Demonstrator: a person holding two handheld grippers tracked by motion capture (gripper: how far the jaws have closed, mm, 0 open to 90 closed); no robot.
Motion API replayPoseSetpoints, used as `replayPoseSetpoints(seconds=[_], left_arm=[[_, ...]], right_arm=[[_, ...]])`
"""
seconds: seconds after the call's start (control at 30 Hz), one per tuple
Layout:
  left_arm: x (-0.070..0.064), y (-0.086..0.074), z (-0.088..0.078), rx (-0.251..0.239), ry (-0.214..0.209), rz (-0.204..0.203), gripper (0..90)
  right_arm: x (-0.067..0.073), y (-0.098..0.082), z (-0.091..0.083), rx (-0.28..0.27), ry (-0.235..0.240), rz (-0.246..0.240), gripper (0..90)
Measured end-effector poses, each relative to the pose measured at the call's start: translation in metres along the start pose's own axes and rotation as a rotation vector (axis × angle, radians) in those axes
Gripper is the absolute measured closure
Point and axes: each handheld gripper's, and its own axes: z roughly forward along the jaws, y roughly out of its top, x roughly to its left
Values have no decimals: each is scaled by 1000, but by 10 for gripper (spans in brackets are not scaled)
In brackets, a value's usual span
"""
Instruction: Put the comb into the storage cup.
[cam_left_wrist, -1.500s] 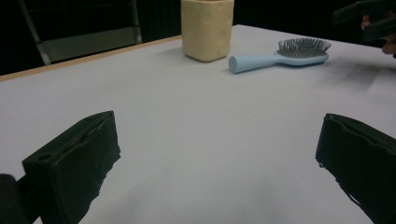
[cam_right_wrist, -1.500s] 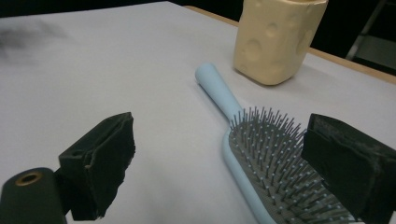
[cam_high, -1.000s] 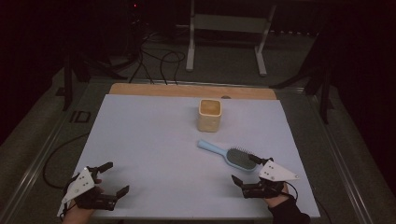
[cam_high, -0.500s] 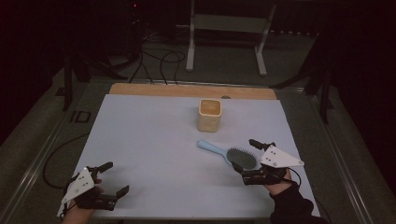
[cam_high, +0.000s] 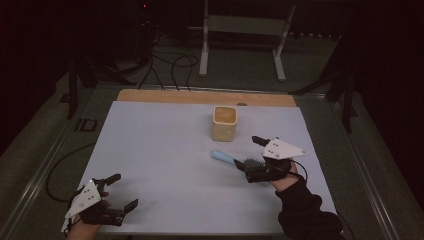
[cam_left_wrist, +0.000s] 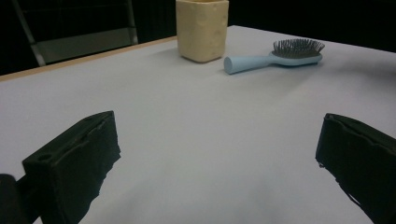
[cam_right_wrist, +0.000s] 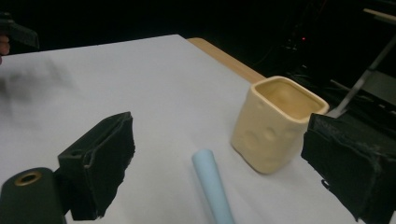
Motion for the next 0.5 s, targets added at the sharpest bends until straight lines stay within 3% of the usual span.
replayPoseSetpoints(seconds=[0.33,0.5], left_arm=[[0,0,0,0,-2,1,0],[0,0,0,-2,-3,-3,0]], right_arm=[[-9,-1,34,19,4,54,128],[-15,-6,50,55,10,87,131]])
